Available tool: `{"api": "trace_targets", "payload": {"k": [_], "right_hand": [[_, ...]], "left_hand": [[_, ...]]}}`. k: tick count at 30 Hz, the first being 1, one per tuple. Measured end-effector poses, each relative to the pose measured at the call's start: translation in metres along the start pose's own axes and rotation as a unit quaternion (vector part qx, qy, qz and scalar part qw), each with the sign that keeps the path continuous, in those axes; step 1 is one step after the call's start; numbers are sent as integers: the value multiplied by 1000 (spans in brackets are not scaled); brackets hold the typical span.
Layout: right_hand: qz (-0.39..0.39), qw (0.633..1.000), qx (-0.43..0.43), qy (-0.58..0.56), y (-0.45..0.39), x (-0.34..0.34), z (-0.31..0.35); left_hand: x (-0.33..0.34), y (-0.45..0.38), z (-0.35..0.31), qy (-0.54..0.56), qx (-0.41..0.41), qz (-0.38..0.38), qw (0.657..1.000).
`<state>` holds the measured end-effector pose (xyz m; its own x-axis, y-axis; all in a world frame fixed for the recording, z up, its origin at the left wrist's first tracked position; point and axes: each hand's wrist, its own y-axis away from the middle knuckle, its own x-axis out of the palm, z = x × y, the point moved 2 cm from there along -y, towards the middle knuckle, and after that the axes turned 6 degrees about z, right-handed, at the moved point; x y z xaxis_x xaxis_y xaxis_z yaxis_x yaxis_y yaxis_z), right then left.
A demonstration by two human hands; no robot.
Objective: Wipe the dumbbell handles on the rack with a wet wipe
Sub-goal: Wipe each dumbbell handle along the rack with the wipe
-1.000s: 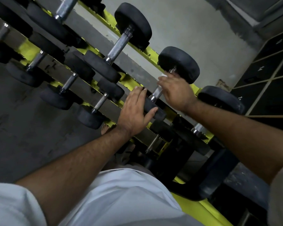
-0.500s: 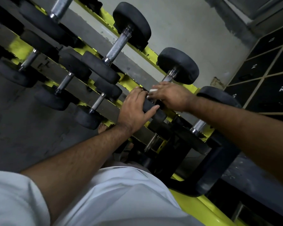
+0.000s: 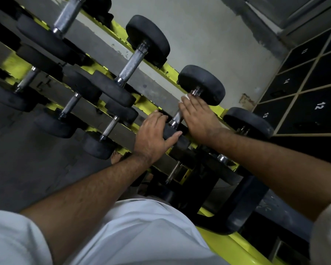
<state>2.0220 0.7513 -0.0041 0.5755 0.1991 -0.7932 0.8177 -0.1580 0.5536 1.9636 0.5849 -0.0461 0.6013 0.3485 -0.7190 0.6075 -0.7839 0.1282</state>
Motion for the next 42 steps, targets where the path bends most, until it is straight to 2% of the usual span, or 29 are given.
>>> {"api": "trace_targets", "payload": {"k": [4,7,10,12,15,18,19,22,23,27,29,31,32,34,36,39,42], "right_hand": [[-13,1000,27,2,-10,-6,-10],[-12,999,-32,-2,-14,-6,-15],[6,1000,-18,12,-19,-12,-14],[19,999,-46,20,-20,-8,-1],[-19,996,-92,-5,-15,-7,-1],[-24,999,-7,-41,-14,-10,-13],[-18,999,-7,-36,-15,-10,-9],[-16,991,-123,-45,-17,-8,2],[-24,990,-130,-56,-18,-10,-5],[-24,995,-46,-83,-23,-12,-18],[-3,992,-114,-62,-20,-6,1],[-3,978,-186,-91,-18,-4,3],[-17,976,-186,-112,-19,-7,-6],[-51,979,-121,-155,-20,-12,-28],[-57,984,-85,-146,-17,-14,-26],[-5,973,-188,-137,-10,-4,5],[4,973,-197,-124,-12,-9,-4]], "left_hand": [[1,0,1,9,3,-8,1000],[-1,0,-1,0,-4,6,1000],[-3,1,-1,6,-6,4,1000],[-4,2,-1,12,-4,9,1000],[-6,1,1,36,0,17,999],[-10,1,5,80,-4,29,996],[-11,2,7,86,-1,34,996],[-11,1,9,88,5,50,995],[-11,0,9,88,3,54,995],[-12,1,10,86,-2,59,995],[-13,2,8,86,3,61,994],[-14,2,6,83,6,62,995],[-15,2,6,84,3,65,994],[-15,1,7,93,-2,71,993],[-15,1,8,95,-3,69,993],[-17,2,5,100,5,63,993],[-16,3,5,90,4,62,994]]}}
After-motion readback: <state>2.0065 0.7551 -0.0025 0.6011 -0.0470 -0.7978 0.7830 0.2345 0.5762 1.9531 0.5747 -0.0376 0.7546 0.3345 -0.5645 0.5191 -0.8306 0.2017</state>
